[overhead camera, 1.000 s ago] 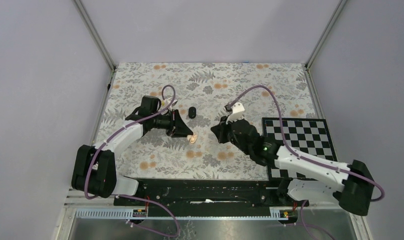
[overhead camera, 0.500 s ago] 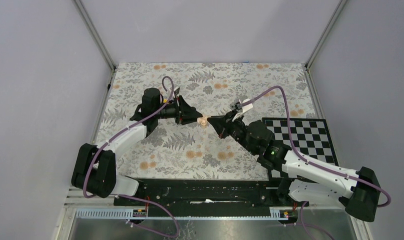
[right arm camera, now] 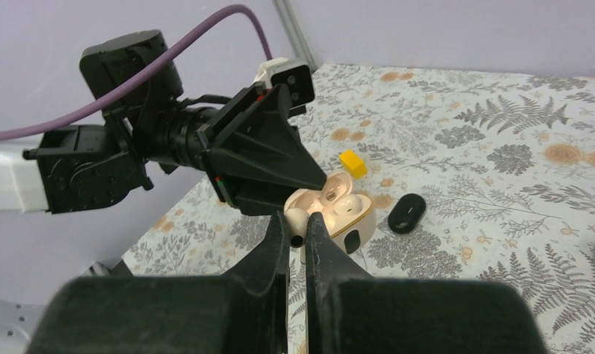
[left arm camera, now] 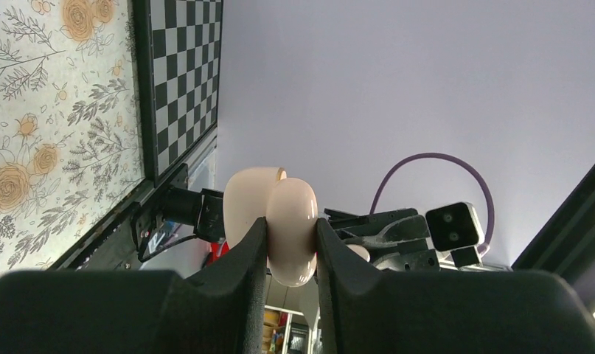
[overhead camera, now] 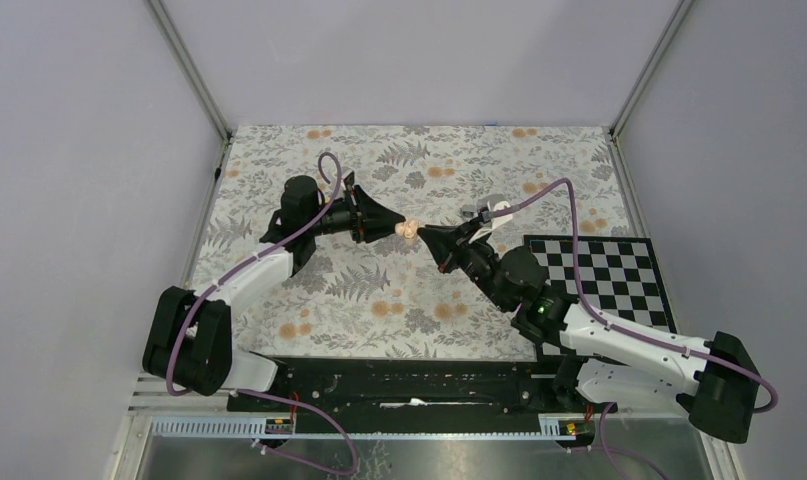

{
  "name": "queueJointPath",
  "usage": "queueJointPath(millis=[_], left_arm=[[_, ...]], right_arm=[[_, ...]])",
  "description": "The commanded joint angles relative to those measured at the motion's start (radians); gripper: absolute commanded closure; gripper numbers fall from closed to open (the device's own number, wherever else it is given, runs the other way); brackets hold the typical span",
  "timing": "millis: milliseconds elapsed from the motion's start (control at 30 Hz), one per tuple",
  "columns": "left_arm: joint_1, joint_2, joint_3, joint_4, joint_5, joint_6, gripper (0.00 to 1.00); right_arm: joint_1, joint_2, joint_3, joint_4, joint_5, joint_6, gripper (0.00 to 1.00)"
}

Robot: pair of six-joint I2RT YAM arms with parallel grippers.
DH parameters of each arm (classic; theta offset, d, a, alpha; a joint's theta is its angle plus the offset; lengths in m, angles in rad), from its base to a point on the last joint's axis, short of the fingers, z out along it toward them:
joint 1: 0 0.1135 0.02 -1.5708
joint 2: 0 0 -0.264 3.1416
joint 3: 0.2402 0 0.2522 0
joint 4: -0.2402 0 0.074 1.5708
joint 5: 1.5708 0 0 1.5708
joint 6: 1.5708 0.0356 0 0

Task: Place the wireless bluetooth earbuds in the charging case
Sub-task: Place the earbud in the charging case.

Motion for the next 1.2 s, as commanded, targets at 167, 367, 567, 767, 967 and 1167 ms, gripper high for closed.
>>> queueJointPath(millis=[167, 367, 567, 767, 967, 1167], left_arm=[[-0.009, 0.002, 0.106, -0.104, 0.086, 0.327, 1.00], [-0.013, 0.025, 0.203, -0.366, 0.163, 0.720, 1.00], [-0.016, 0.060, 0.217, -0.367, 0.214, 0.754, 1.00], [-0.025, 0.056, 0.234, -0.418, 0.227, 0.811, 1.00], [-0.029, 0.049, 0.230, -0.473, 0.224, 0.824, 1.00], [-0.059, 0.041, 0.212, -0.397, 0.217, 0.653, 1.00]], right_arm=[[-0.004, -0.011, -0.008, 0.119, 0.066, 0.004, 1.00], [-0.004, -0.080, -0.022, 0.046, 0.032, 0.022, 1.00], [-0.004, -0.136, -0.043, -0.006, 0.037, 0.029, 1.00], [-0.004, -0.175, -0.068, -0.014, 0.059, 0.023, 1.00], [-0.004, -0.150, -0.082, 0.024, 0.027, 0.028, 1.00], [-0.004, -0.140, -0.117, 0.128, -0.044, 0.000, 1.00]])
